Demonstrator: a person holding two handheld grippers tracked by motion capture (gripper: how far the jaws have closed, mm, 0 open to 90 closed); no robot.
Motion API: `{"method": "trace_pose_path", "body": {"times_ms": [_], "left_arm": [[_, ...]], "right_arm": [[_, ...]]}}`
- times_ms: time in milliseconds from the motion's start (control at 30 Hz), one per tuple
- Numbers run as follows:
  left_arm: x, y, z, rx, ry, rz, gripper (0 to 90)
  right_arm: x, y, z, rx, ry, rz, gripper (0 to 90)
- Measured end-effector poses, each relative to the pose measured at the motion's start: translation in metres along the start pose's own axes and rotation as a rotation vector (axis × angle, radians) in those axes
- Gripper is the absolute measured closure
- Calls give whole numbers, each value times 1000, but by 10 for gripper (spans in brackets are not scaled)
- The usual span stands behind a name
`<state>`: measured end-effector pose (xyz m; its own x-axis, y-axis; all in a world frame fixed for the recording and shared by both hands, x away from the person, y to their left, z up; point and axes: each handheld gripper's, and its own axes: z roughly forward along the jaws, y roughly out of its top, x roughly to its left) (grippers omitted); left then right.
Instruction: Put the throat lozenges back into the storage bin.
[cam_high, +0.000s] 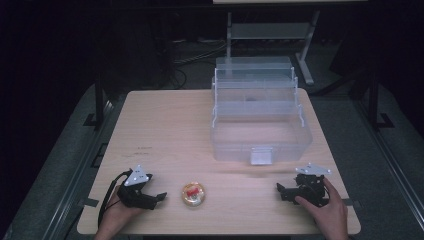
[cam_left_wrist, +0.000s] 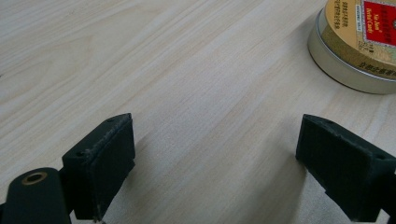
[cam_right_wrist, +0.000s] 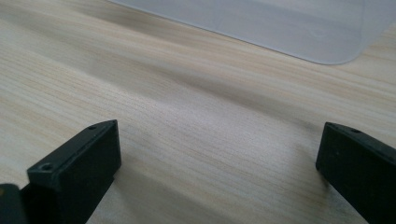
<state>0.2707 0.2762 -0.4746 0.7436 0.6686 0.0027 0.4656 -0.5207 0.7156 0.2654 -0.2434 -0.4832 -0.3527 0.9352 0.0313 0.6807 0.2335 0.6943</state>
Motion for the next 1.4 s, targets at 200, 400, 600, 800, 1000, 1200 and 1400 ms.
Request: {"method": "trace_pose_path", "body": {"times_ms": [200,400,600,800,1000,1200,1400], "left_arm": [[0,0,0,0,-1,2,108],[1,1,-1,14,-10,9,110],[1,8,0,49,-32,17,120],[0,10,-1,62,-43,12,119],[2,14,-4,76,-42,10,124],[4,18,-7,94,-43,10,127],[6,21,-10,95,-47,6,130]], "right_arm": [[0,0,0,-1,1,-3,0],[0,0,0,-1,0,-2,0],[0,0,0,-1,0,-1,0],[0,0,0,-1,0,0,0],[0,0,0,-1,0,0,0],[0,0,0,-2,1,-1,0],[0,0,0,-1,0,0,0]]}}
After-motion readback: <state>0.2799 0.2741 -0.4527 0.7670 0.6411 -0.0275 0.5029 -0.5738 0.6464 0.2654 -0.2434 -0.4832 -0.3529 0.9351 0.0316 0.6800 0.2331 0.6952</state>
